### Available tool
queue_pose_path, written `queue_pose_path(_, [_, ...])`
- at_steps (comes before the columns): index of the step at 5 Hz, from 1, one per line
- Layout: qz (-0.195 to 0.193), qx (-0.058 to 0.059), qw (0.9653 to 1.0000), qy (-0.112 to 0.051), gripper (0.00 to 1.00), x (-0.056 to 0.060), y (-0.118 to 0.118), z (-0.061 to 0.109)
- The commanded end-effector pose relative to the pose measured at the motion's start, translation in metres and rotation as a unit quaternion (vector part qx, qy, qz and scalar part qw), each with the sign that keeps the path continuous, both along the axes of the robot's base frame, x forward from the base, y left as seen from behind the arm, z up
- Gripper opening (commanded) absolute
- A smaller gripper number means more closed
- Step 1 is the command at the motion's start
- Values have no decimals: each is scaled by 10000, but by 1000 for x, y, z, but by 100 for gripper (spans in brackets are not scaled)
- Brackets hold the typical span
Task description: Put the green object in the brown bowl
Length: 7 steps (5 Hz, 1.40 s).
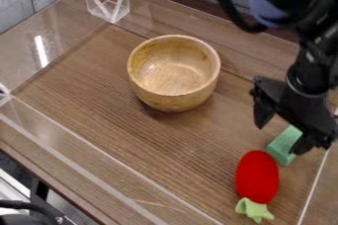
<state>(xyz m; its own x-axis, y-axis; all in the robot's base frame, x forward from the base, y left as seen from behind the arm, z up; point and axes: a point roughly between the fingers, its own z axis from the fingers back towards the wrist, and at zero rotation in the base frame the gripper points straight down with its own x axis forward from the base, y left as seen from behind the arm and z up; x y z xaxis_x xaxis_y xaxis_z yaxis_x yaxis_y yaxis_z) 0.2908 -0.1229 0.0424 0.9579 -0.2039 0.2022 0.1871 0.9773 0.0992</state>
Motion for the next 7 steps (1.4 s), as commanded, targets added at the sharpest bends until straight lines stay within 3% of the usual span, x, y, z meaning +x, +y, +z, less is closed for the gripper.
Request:
queue_pose_path(1, [-38, -104, 9999, -61, 100, 7, -6, -2])
queue_pose_path(2, [-36, -108, 9999, -60, 0, 7, -5, -2])
queue_pose_path(3, [-26, -121, 9997, -223, 0, 7, -2, 17])
queue_pose_path(4, [12, -128, 9986, -505, 0, 7, 7, 50])
queue_pose_path(5, [174, -68, 9971, -737, 0, 7, 37, 83])
queue_pose_path(6, [262, -13, 9969, -748, 0, 7, 74, 95])
queue_pose_path(7, [386, 51, 9970, -667, 0, 3, 104, 92])
